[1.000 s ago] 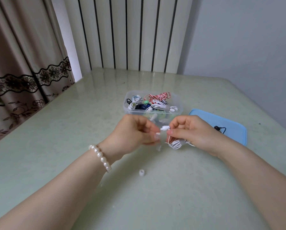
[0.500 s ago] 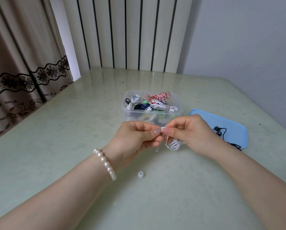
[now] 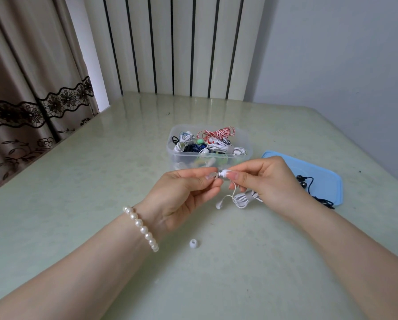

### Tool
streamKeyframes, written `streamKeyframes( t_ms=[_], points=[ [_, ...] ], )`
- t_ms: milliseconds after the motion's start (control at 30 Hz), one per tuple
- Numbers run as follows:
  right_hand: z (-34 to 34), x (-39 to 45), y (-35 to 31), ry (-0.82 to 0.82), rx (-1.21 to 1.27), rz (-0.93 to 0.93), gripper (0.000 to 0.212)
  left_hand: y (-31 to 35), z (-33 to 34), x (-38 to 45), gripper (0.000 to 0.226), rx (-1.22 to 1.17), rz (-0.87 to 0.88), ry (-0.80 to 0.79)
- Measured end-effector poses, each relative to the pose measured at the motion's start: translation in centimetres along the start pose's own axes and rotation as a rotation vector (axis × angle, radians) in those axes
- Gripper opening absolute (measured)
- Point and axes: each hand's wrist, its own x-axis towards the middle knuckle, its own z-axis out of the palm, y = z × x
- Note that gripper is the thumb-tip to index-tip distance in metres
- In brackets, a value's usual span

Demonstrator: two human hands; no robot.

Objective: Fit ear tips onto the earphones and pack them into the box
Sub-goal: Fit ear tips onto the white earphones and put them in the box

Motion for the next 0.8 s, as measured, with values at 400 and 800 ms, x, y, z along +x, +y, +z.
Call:
streamKeyframes(
  t_ms=[400,800],
  points=[
    [0.22,-0.03,0.17,-0.005,-0.057,-0.038,0.007,-0.47,-0.17,0.22,0.011,0.092,0.069,0.026],
    [0.25,0.06,0.37,0.026,-0.06,-0.041,0.013,-0.59,-0.13,0.33,0.011,0.076,0.08,0.03]
  ],
)
